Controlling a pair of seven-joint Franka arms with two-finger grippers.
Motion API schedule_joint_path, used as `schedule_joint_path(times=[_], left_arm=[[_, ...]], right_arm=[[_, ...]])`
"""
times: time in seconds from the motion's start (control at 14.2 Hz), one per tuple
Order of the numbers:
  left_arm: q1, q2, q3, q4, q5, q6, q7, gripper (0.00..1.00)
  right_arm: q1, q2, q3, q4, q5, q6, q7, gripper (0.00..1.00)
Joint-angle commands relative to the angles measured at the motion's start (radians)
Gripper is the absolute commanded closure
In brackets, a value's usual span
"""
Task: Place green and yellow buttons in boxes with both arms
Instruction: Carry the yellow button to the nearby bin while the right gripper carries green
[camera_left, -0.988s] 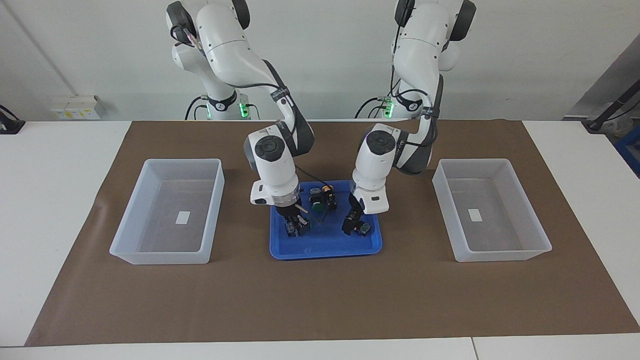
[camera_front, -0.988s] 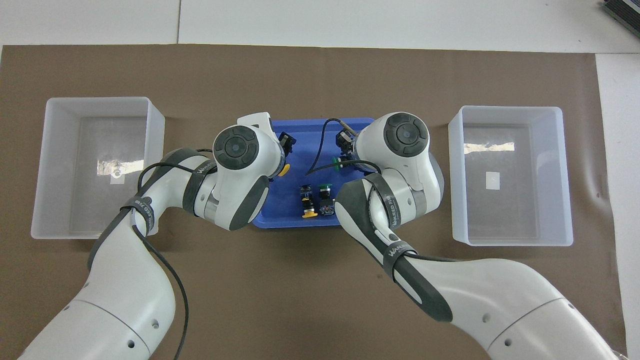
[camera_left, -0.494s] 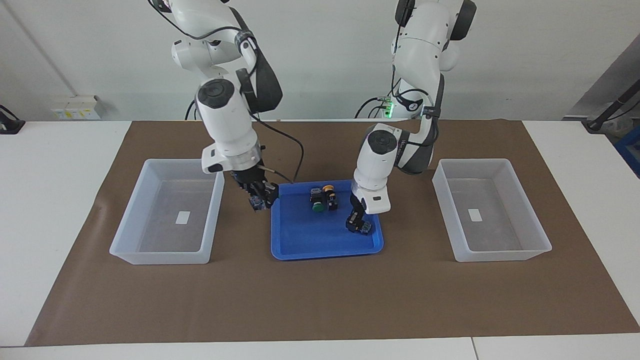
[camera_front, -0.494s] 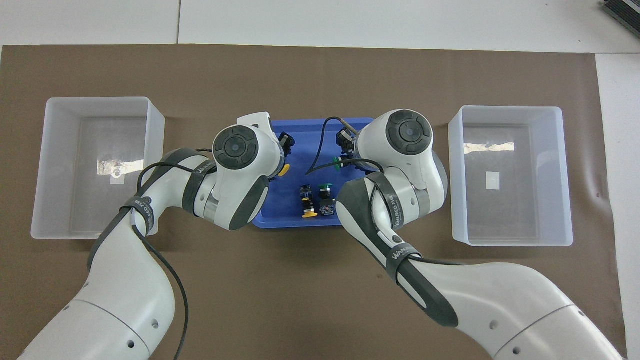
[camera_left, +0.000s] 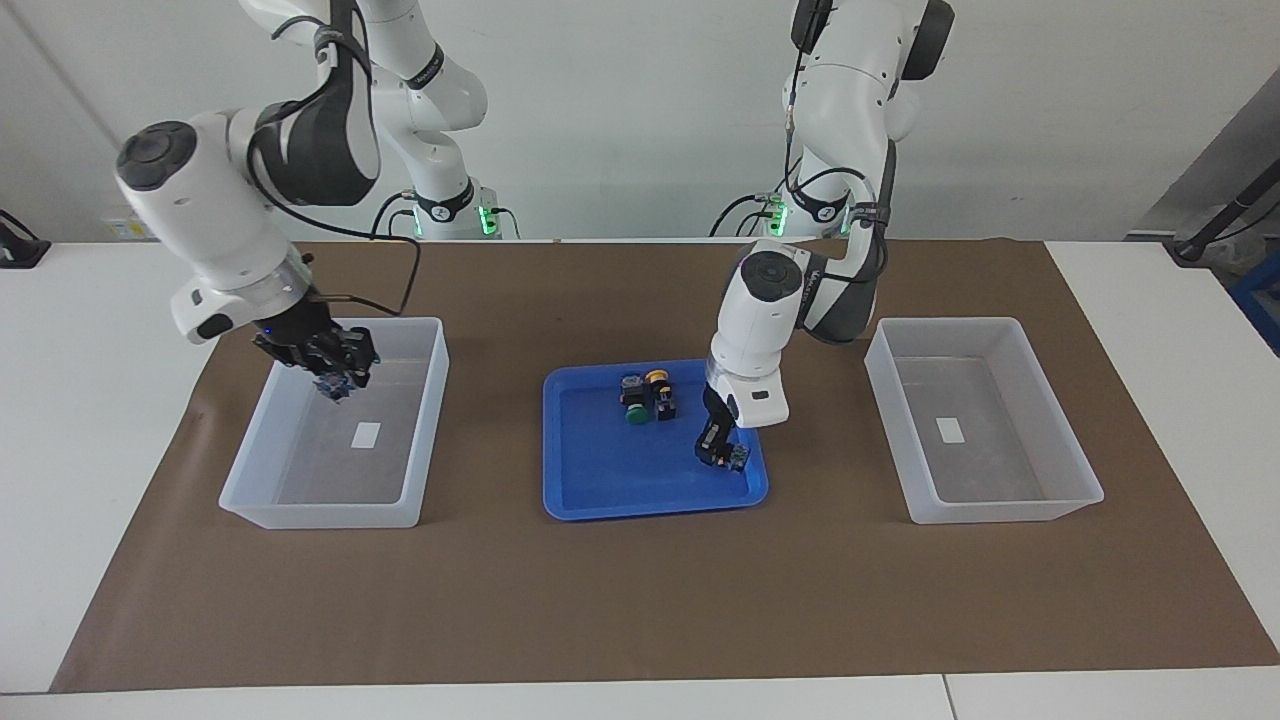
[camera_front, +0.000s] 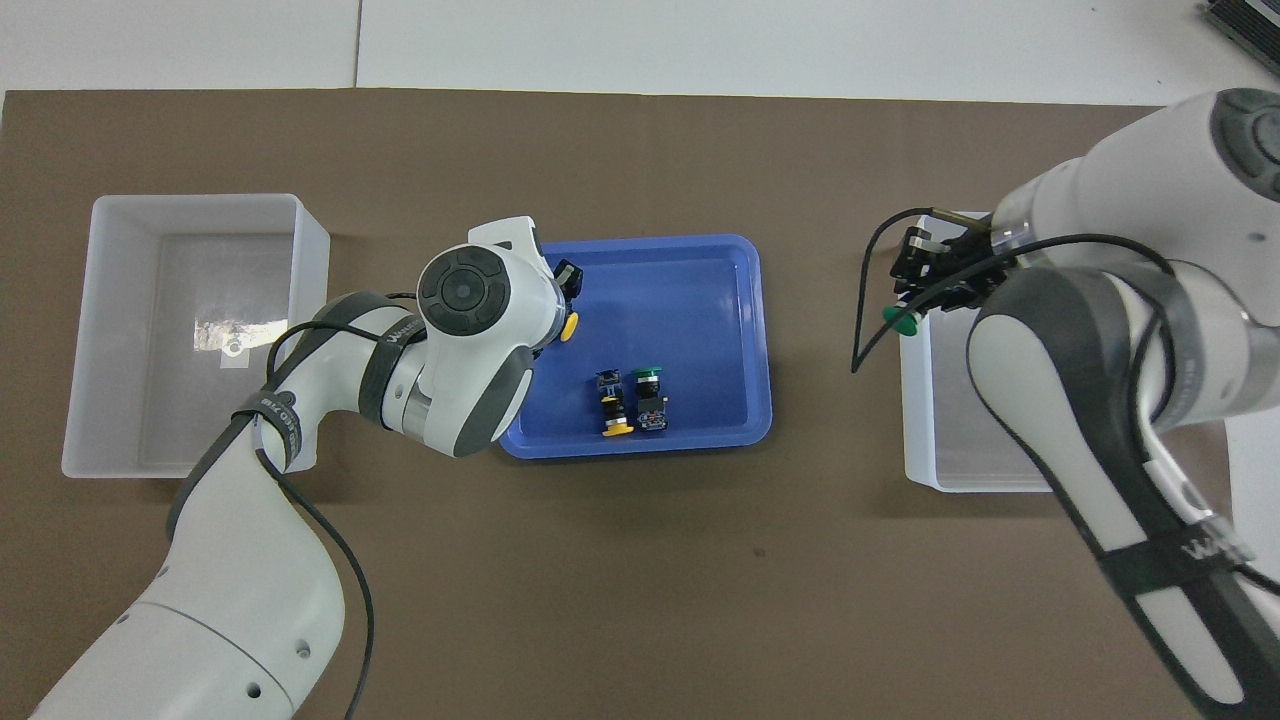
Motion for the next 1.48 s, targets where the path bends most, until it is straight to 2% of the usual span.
schedule_joint_path(times=[0.0,0.14,0.35,0.56,0.64,0.78,0.85,1.06,1.27,1.41], left_arm=[[0.005,0.057,0.006,0.177,0.002,-0.183,0.008,1.00],[0.071,0.072,-0.003,0.272,-0.009,-0.260,0.072,1.00],[0.192,0.043,-0.025,0.312,-0.035,-0.354,0.247,1.00],[0.299,0.012,-0.020,0.338,-0.032,-0.482,0.537,1.00],[0.335,0.006,-0.019,0.338,-0.030,-0.519,0.658,1.00],[0.394,-0.009,-0.009,0.340,-0.026,-0.590,0.898,1.00],[0.428,-0.018,-0.009,0.340,-0.024,-0.614,1.004,1.00],[0.470,-0.043,-0.012,0.337,0.026,-0.623,1.188,1.00],[0.514,-0.060,-0.012,0.291,0.042,-0.567,1.316,1.00],[0.562,-0.087,-0.012,0.205,0.040,-0.480,1.402,1.00]], right_arm=[[-0.056,-0.024,0.015,-0.176,-0.007,0.202,-0.131,1.00],[-0.055,-0.013,0.015,-0.272,-0.007,0.345,-0.132,1.00],[-0.052,0.036,0.017,-0.297,-0.005,0.410,-0.120,1.00],[-0.036,0.062,0.018,-0.349,-0.002,0.503,-0.071,1.00],[-0.027,0.065,0.018,-0.366,-0.002,0.540,-0.051,0.86],[-0.012,0.076,0.018,-0.369,0.000,0.556,-0.032,0.05],[-0.012,0.076,0.018,-0.366,0.004,0.554,-0.034,0.00],[-0.009,0.055,0.023,-0.328,0.007,0.536,-0.041,0.00],[0.025,0.016,0.066,-0.260,0.012,0.480,-0.032,0.00],[0.075,0.015,0.083,-0.211,0.013,0.433,-0.012,0.00]])
